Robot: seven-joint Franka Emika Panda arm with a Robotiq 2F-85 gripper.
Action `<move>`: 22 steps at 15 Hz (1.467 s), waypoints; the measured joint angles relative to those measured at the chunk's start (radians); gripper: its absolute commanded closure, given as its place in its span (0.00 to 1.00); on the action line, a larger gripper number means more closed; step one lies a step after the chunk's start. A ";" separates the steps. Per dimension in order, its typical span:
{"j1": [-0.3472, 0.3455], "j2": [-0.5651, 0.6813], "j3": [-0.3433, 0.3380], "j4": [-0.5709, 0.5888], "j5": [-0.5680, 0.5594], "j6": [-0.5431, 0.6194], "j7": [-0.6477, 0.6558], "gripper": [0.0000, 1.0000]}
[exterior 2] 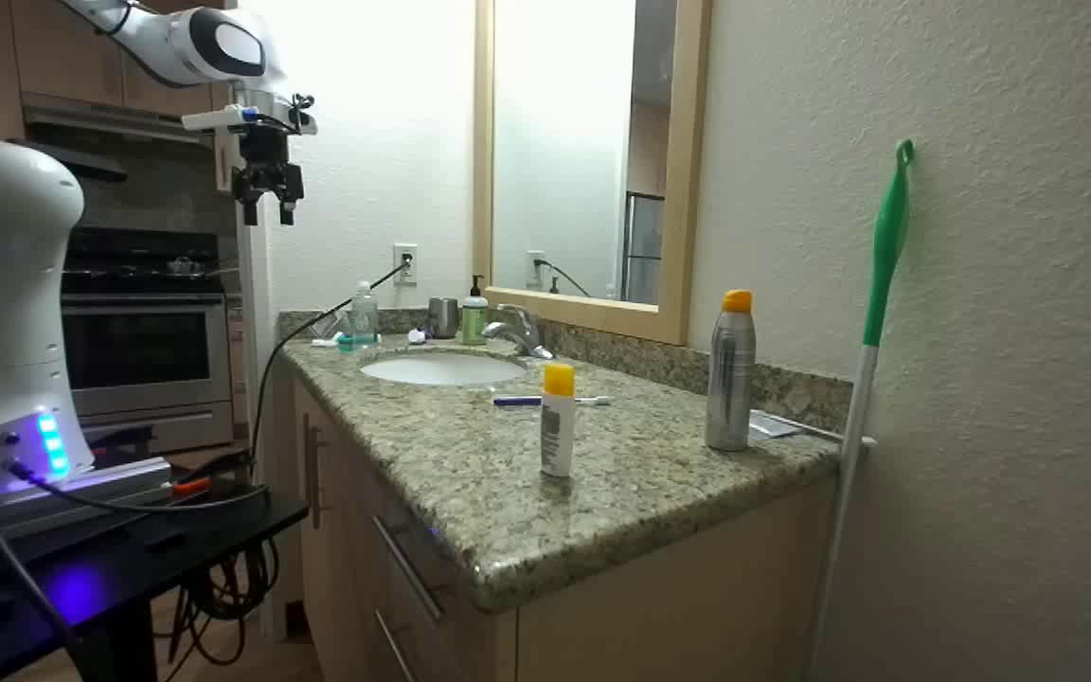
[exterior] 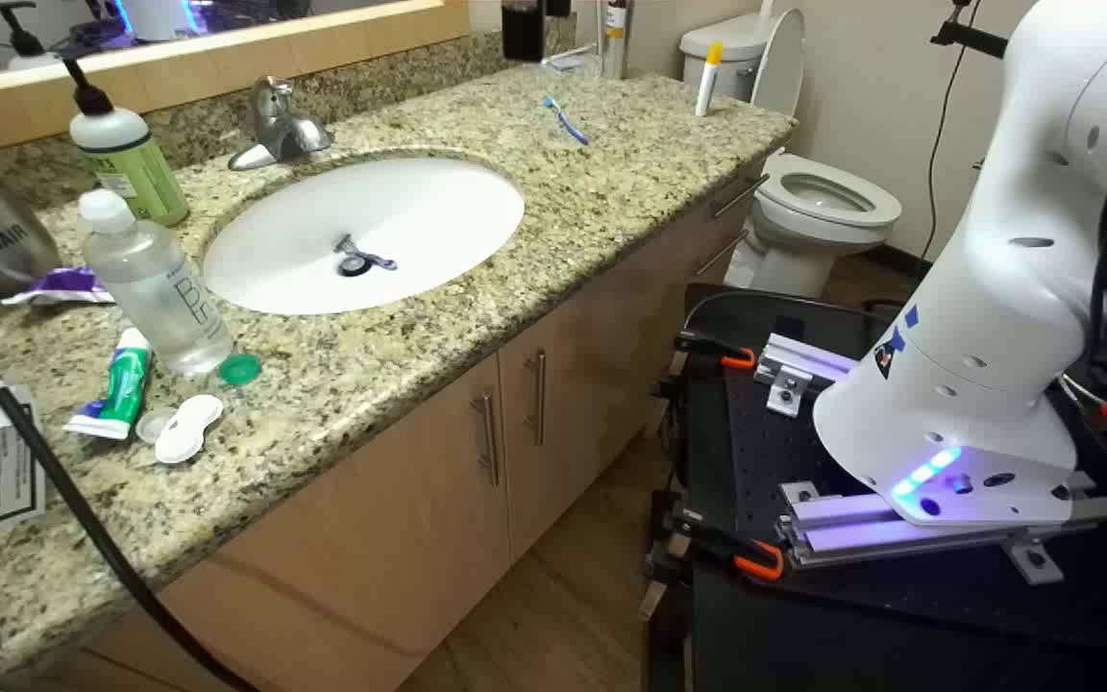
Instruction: Open the tap
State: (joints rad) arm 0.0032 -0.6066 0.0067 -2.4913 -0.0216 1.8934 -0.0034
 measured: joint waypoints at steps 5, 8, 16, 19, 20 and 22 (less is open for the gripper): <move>0.000 0.000 0.000 0.000 0.000 0.000 0.000 0.00; 0.000 0.000 0.000 0.000 0.000 0.000 0.000 0.00; -0.002 0.002 0.000 0.001 0.000 0.021 0.007 0.00; -0.029 0.089 -0.034 0.018 0.000 0.274 0.062 0.00; -0.043 0.140 -0.053 0.030 0.000 0.369 0.070 0.00; -0.074 0.249 -0.087 0.065 -0.002 0.566 0.073 0.00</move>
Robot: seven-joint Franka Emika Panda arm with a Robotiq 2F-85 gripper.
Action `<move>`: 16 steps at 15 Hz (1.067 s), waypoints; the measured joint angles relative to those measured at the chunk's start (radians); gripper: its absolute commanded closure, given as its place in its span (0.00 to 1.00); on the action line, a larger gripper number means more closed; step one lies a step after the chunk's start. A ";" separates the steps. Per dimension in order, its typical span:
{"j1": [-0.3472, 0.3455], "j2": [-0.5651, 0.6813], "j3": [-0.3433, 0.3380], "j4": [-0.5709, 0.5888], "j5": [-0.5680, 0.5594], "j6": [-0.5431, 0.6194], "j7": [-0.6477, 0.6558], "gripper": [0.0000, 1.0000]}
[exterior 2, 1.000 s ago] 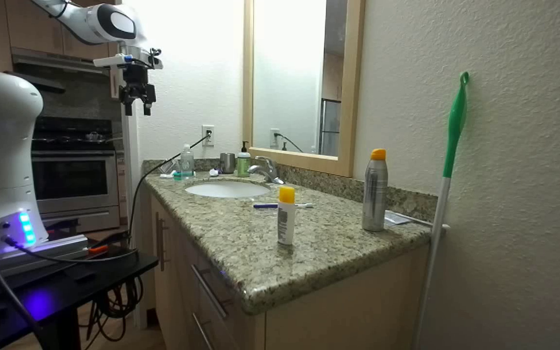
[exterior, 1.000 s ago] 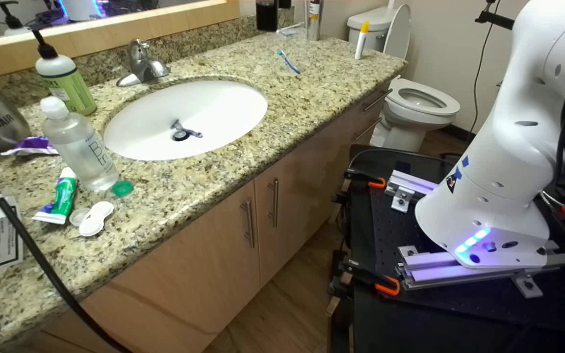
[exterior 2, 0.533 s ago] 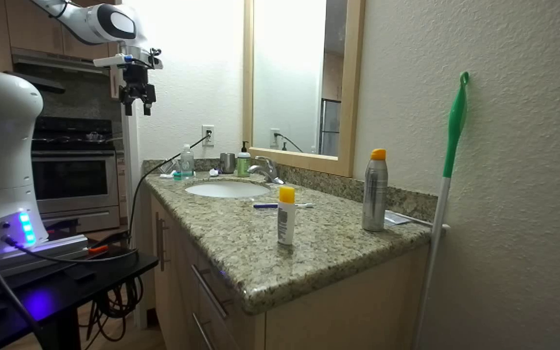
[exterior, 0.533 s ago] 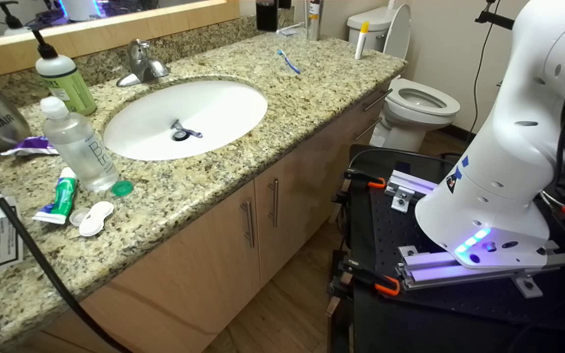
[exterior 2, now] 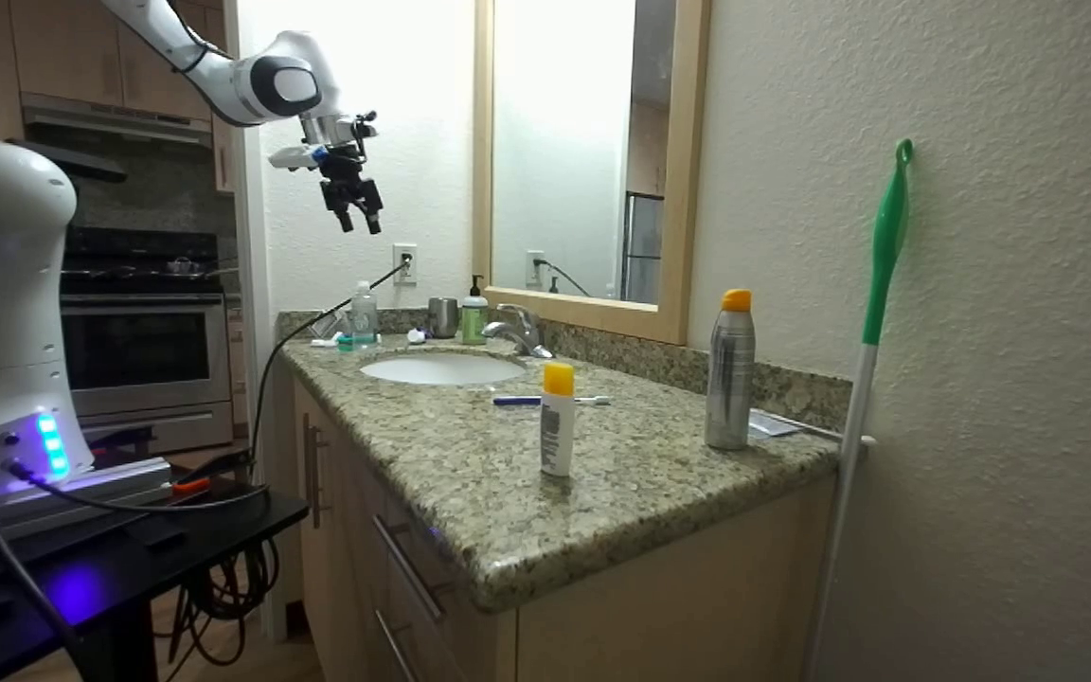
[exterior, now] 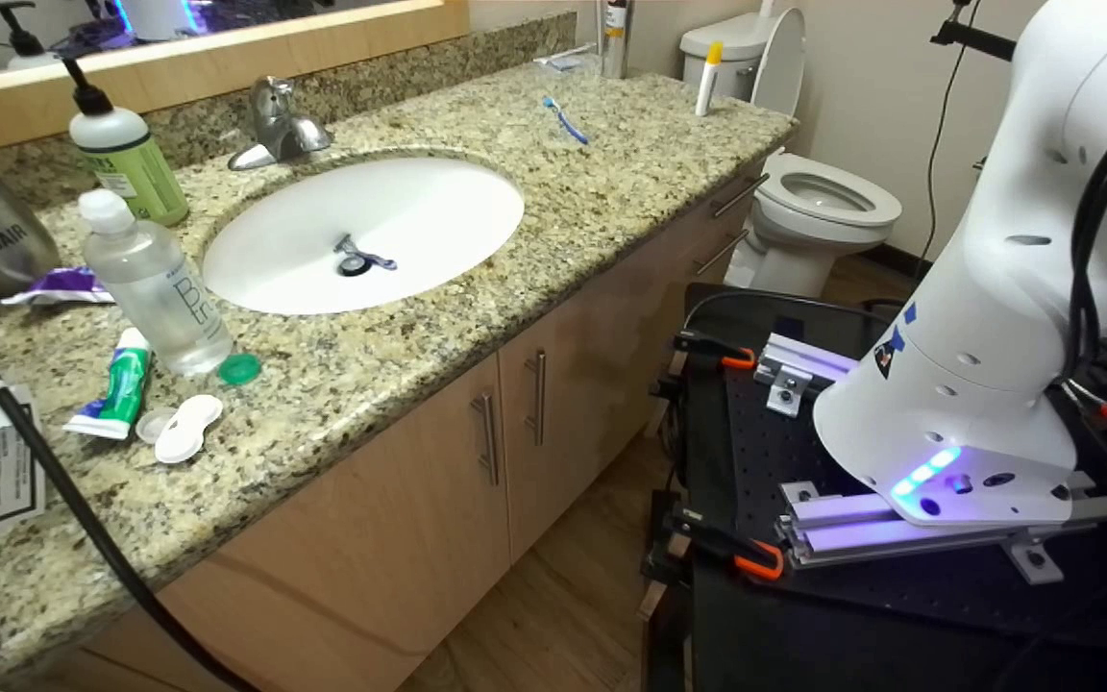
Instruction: Open the tap
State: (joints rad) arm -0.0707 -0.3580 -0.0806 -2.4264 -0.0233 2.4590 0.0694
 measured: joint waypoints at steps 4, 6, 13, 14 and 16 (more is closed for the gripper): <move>-0.068 0.234 -0.023 0.115 -0.042 0.311 0.045 0.00; -0.076 0.305 -0.023 0.163 -0.048 0.337 0.057 0.00; -0.110 0.517 -0.105 0.276 -0.485 0.532 0.475 0.00; -0.089 0.583 -0.161 0.333 -0.549 0.549 0.561 0.00; -0.038 0.684 -0.248 0.423 -0.593 0.554 0.661 0.00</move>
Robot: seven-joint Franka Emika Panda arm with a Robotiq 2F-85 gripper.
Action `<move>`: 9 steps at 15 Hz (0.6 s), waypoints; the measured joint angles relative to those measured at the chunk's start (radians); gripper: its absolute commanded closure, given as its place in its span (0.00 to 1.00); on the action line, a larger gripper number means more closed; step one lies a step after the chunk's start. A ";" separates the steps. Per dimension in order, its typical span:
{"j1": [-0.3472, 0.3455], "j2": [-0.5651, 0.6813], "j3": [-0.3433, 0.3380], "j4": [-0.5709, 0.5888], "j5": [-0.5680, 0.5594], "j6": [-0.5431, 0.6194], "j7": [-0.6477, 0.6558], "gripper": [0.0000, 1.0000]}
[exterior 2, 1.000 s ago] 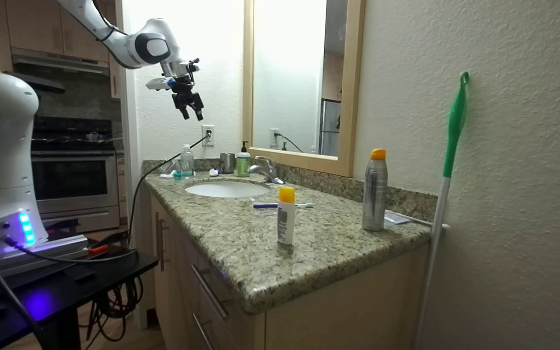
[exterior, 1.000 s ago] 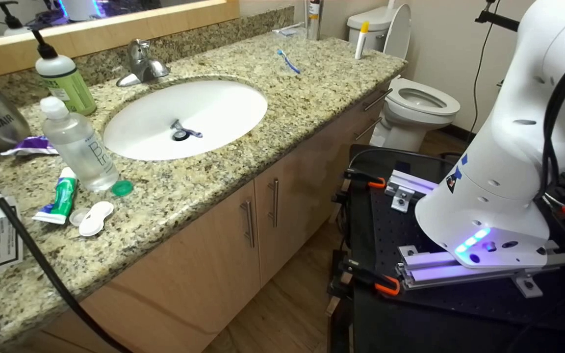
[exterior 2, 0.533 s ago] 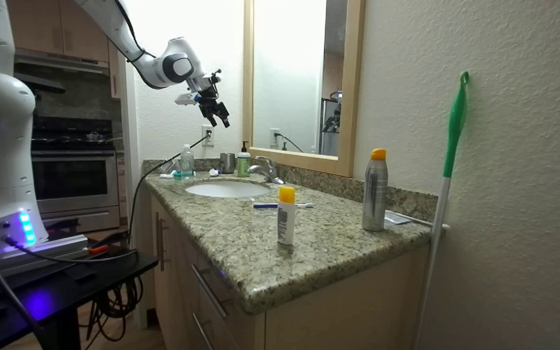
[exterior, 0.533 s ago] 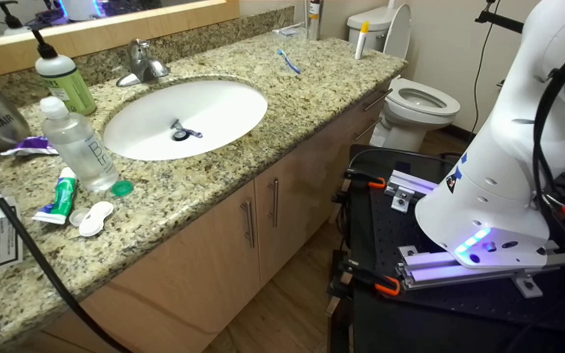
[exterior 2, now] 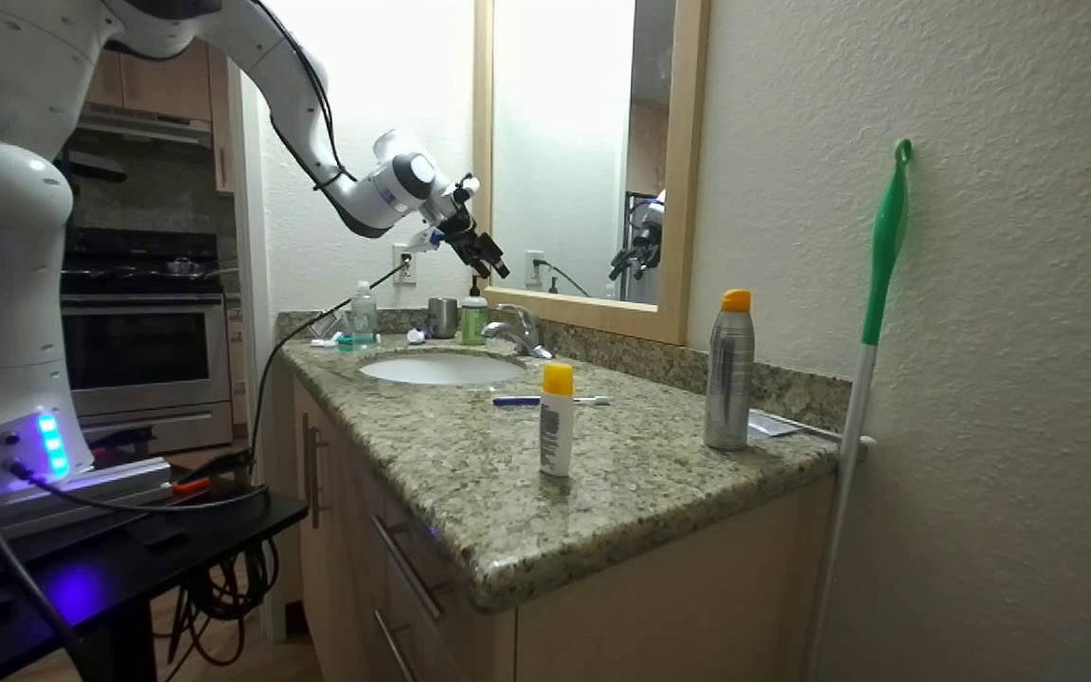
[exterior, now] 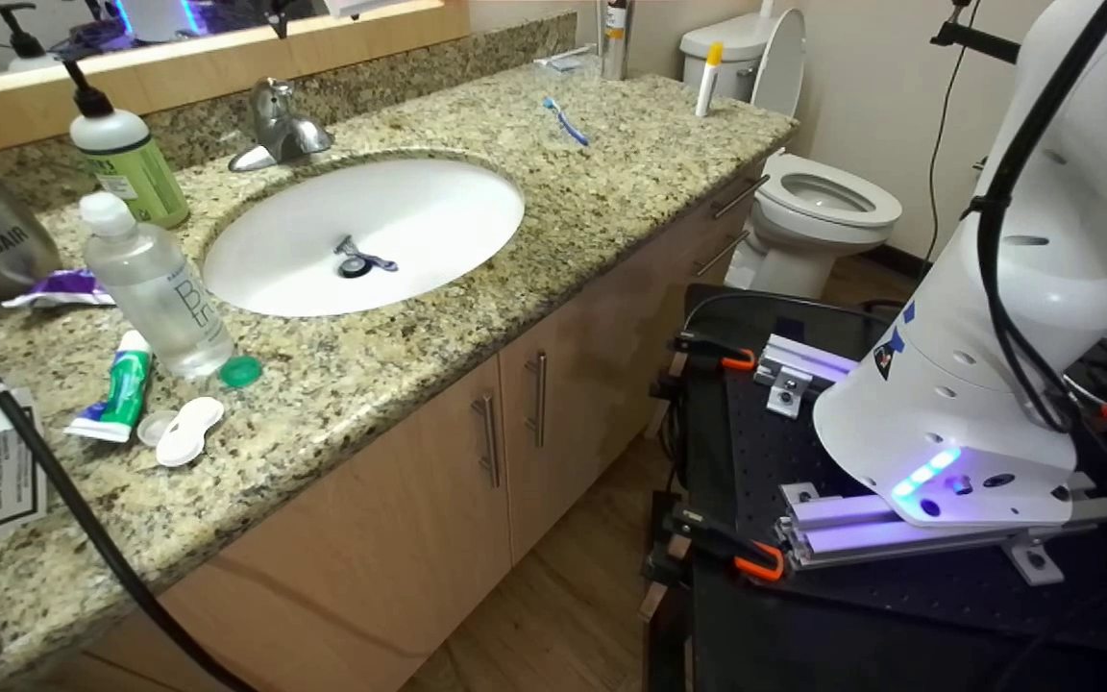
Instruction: Open the tap
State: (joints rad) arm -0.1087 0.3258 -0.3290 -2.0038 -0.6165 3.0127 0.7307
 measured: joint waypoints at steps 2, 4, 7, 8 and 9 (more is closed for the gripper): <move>-0.003 0.004 0.011 0.000 0.003 0.000 -0.001 0.00; -0.009 -0.002 0.028 -0.002 0.032 -0.014 -0.016 0.00; -0.038 0.003 0.105 -0.006 0.154 -0.101 -0.074 0.00; -0.036 0.009 0.108 -0.002 0.163 -0.119 -0.070 0.00; -0.036 0.017 0.107 0.004 0.164 -0.120 -0.063 0.00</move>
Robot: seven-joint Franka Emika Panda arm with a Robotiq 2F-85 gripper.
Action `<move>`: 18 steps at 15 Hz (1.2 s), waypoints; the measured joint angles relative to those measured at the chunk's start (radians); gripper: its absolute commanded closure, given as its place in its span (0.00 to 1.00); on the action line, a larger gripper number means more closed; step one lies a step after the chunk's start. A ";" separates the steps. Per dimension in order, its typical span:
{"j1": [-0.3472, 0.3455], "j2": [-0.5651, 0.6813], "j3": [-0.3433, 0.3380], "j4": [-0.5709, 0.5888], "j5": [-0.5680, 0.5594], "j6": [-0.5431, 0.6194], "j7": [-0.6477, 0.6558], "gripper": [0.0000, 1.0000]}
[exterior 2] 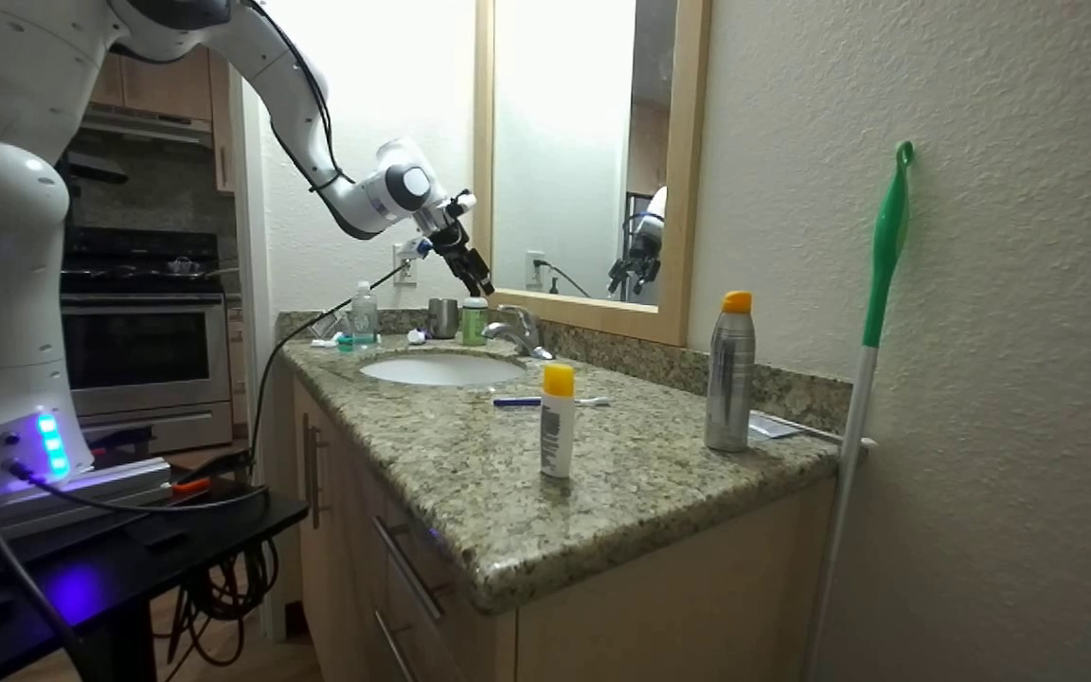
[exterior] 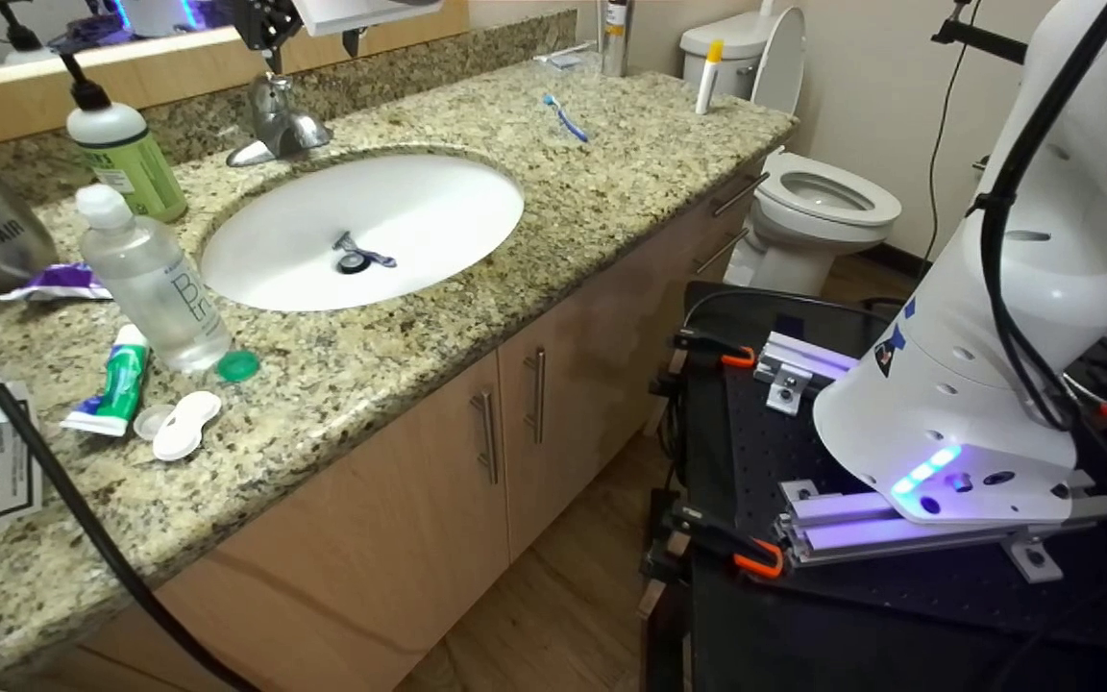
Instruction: Open the tap
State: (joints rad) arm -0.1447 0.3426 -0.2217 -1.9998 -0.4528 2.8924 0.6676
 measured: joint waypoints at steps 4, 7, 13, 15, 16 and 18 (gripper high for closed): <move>-0.002 0.016 -0.003 0.010 0.000 0.003 0.003 0.00; 0.011 0.051 -0.012 0.037 -0.007 0.021 0.043 0.00; 0.034 0.152 -0.030 0.111 -0.012 0.064 0.093 0.00; 0.044 0.160 -0.053 0.118 -0.022 0.111 0.109 0.00; 0.054 0.176 -0.076 0.130 -0.029 0.148 0.129 0.00; 0.066 0.210 -0.107 0.157 -0.034 0.187 0.151 0.00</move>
State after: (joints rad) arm -0.0784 0.5525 -0.3284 -1.8427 -0.4864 3.0798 0.8185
